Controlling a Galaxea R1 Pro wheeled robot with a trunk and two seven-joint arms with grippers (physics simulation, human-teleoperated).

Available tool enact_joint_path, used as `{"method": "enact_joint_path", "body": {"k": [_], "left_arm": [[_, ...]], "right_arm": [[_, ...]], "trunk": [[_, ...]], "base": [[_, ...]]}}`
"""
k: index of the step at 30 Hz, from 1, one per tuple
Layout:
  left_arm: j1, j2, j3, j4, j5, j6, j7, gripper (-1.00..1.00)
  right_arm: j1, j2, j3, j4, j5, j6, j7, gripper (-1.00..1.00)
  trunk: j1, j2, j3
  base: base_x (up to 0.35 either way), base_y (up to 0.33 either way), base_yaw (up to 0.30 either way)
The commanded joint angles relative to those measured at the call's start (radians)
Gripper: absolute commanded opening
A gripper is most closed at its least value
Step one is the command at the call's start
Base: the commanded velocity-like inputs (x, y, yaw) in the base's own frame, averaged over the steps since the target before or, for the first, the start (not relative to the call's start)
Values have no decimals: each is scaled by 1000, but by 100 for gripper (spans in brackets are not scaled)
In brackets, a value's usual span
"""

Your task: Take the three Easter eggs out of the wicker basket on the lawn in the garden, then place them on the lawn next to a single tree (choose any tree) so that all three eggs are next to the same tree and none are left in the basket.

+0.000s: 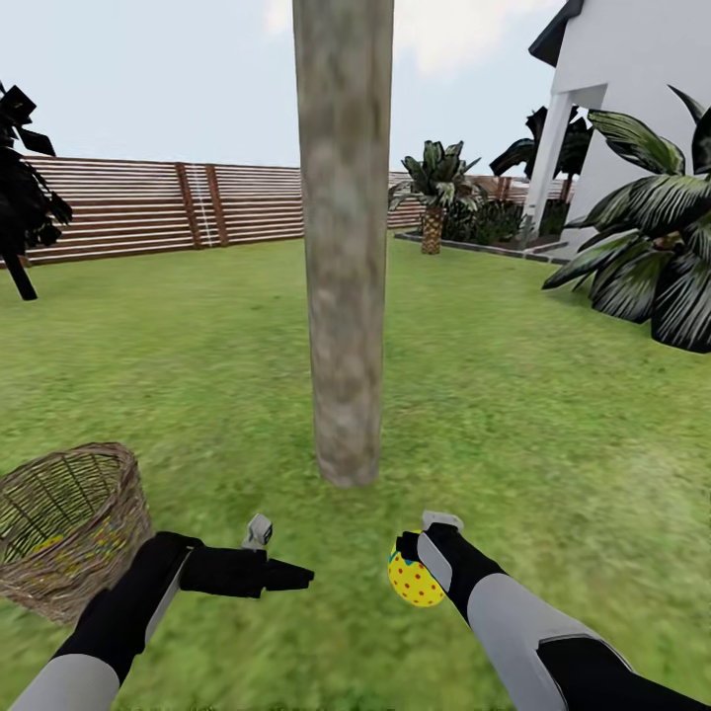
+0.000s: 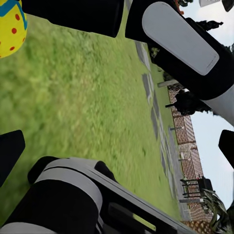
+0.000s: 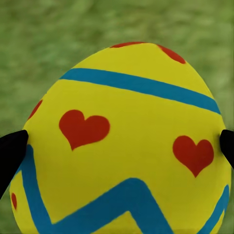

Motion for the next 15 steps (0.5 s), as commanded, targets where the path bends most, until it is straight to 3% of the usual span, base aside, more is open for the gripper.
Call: {"method": "enact_joint_path", "body": {"k": [1, 9, 15], "left_arm": [[0, 1, -2, 0, -3, 10, -5, 100], [0, 1, -2, -1, -2, 10, -5, 100], [-1, 3, -2, 0, -3, 10, -5, 100]], "right_arm": [[0, 0, 4, -2, -9, 4, -7, -100], [0, 0, 4, -2, -9, 4, -7, -100], [0, 0, 4, -2, -9, 4, -7, -100]], "trunk": [[0, -1, -5], [4, -3, -36], [4, -3, -36]], "base": [[0, 0, 0], [0, 0, 0], [1, 0, 0]]}}
